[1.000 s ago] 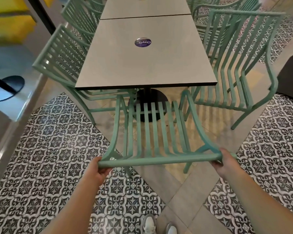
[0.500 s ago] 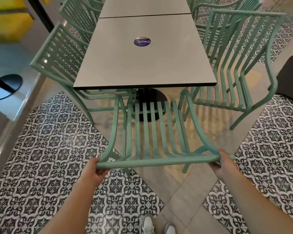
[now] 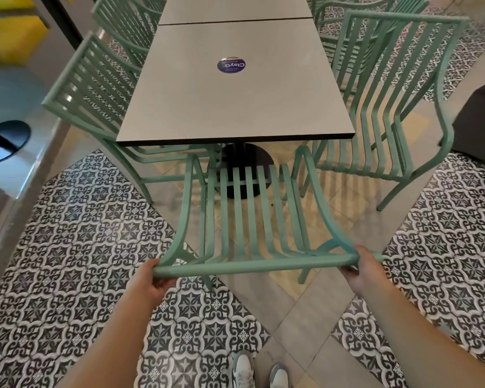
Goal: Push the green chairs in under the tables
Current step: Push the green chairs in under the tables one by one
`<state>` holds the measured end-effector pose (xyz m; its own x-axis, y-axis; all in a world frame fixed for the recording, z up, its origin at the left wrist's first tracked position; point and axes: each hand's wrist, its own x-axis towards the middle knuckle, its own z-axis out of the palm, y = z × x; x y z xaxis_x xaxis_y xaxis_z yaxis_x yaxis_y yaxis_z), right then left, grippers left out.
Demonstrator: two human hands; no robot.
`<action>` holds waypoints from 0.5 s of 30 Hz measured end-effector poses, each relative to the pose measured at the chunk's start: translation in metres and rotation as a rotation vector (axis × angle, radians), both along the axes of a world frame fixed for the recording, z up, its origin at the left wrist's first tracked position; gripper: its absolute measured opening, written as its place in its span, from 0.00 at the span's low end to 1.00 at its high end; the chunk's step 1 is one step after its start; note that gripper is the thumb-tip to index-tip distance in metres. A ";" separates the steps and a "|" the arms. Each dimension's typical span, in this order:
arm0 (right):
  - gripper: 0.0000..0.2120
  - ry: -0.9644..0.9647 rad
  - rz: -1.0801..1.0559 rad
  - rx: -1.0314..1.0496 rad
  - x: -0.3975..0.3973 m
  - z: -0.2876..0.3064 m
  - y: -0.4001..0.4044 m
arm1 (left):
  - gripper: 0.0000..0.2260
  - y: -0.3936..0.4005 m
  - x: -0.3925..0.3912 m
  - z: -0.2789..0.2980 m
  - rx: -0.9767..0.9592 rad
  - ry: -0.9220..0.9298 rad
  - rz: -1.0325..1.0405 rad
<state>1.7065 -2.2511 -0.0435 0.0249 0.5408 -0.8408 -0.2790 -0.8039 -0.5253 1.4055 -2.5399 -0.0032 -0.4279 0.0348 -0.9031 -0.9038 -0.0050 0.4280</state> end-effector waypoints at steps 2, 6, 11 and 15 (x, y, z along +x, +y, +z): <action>0.16 0.002 0.003 0.008 0.001 0.000 0.000 | 0.14 -0.001 -0.001 -0.001 -0.002 0.005 -0.003; 0.10 -0.012 0.022 -0.004 0.002 -0.002 0.001 | 0.16 -0.003 -0.001 -0.001 -0.002 0.012 -0.005; 0.21 -0.019 0.006 -0.001 0.001 -0.003 0.002 | 0.16 -0.004 0.000 -0.001 0.003 0.015 0.001; 0.24 0.012 0.007 0.007 0.002 -0.002 0.001 | 0.15 -0.006 0.001 0.000 0.009 0.014 0.001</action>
<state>1.7087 -2.2498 -0.0453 0.0108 0.5467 -0.8372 -0.2797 -0.8022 -0.5275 1.4069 -2.5456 -0.0035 -0.4402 0.0429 -0.8969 -0.8978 -0.0099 0.4402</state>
